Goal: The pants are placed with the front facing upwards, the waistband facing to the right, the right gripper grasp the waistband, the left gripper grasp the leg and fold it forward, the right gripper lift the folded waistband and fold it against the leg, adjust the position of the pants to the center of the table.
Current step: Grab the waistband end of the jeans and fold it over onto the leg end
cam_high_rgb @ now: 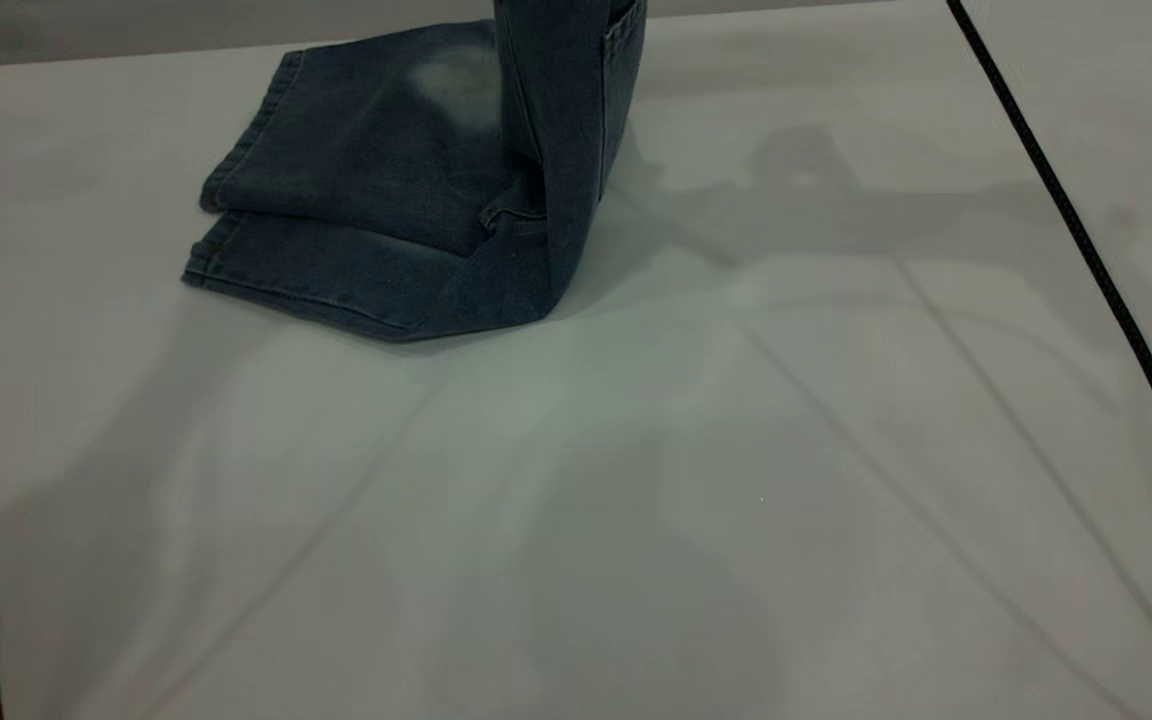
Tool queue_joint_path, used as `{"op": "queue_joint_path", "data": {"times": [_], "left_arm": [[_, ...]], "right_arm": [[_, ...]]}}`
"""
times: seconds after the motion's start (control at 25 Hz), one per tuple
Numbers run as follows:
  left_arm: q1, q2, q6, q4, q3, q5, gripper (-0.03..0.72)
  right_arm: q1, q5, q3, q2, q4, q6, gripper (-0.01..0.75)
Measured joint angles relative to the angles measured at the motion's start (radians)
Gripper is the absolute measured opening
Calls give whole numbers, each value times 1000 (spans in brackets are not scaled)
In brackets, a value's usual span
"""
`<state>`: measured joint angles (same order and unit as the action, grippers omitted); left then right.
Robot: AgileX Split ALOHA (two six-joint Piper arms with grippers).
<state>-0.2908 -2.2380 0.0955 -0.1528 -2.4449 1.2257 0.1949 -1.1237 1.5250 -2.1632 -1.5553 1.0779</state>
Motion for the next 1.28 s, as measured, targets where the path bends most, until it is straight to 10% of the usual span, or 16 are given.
{"op": "queue_joint_path", "data": {"times": [0.92, 1.28], "left_arm": [[-3, 187, 1, 86, 0, -3, 428], [-3, 187, 2, 83, 0, -6, 428]], "right_arm": [[269, 484, 19, -41, -4, -2, 95], [307, 424, 156, -223, -61, -30, 95]]}}
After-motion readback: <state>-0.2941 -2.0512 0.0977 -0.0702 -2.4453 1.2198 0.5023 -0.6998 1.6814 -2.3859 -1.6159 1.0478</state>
